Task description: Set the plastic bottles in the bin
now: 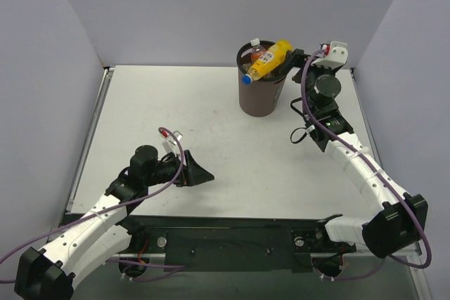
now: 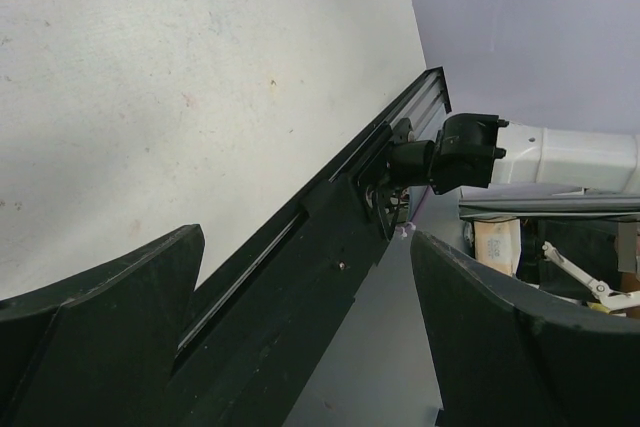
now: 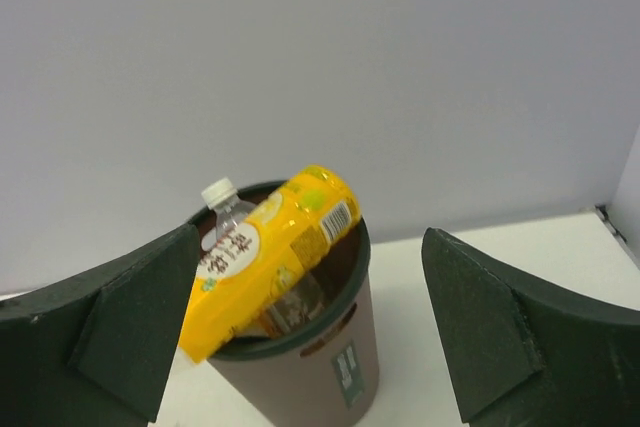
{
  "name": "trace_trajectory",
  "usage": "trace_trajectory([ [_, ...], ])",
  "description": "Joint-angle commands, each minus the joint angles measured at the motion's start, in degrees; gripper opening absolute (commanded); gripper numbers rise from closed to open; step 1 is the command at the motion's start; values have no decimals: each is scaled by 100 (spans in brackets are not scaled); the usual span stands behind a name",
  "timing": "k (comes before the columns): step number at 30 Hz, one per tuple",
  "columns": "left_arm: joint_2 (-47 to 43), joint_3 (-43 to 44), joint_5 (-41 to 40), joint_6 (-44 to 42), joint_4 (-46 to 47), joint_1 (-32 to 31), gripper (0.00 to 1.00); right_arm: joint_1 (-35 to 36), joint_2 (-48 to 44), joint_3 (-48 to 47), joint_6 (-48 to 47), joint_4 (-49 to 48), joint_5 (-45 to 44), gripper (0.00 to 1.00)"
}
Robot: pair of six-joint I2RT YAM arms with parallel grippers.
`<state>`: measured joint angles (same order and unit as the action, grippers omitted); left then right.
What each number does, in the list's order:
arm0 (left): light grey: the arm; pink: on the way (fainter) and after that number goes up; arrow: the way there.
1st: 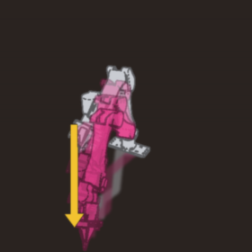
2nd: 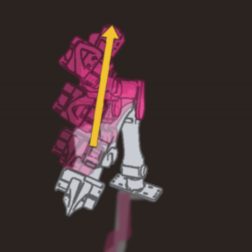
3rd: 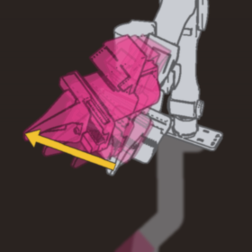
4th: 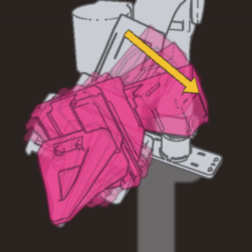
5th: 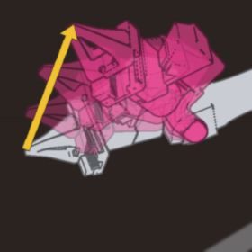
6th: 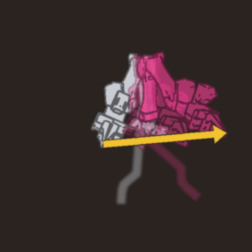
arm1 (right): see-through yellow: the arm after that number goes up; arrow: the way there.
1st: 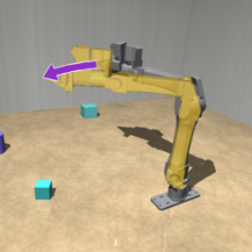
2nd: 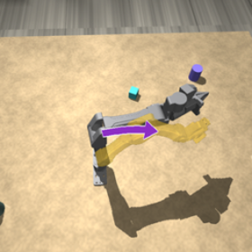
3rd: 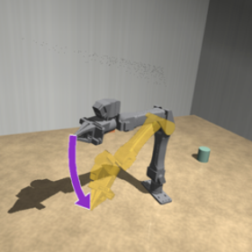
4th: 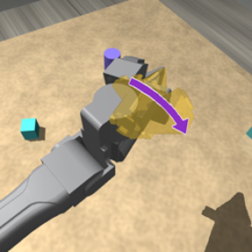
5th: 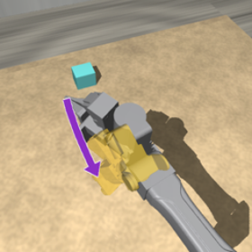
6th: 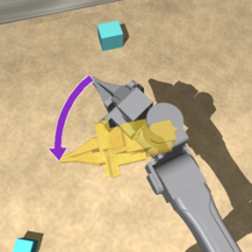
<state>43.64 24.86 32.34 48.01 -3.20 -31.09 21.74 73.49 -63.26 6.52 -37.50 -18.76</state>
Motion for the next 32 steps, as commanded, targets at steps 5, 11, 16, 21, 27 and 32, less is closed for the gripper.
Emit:
trace_trajectory([
  [5,-285,141,-157,-63,-249,-46,96,6,-520,-966,1244,3728,-689,87],
  [11,-303,571,-307,-388,-874,-46,96,278,-503,-1172,2096,6358,-1410,100],
  [16,-347,1073,-824,-714,-1655,-37,96,586,-951,101,2791,6869,-1657,100],
  [21,-575,1407,-1387,-863,-2167,-37,96,683,-1267,763,3144,6966,-1612,100],
  [27,-663,1635,-1924,-907,-2545,-37,96,683,-1355,1035,3408,7011,-1911,100],
  [32,-734,1645,-2205,-872,-2650,-37,96,683,-1329,1176,3434,6940,-1946,99],
])
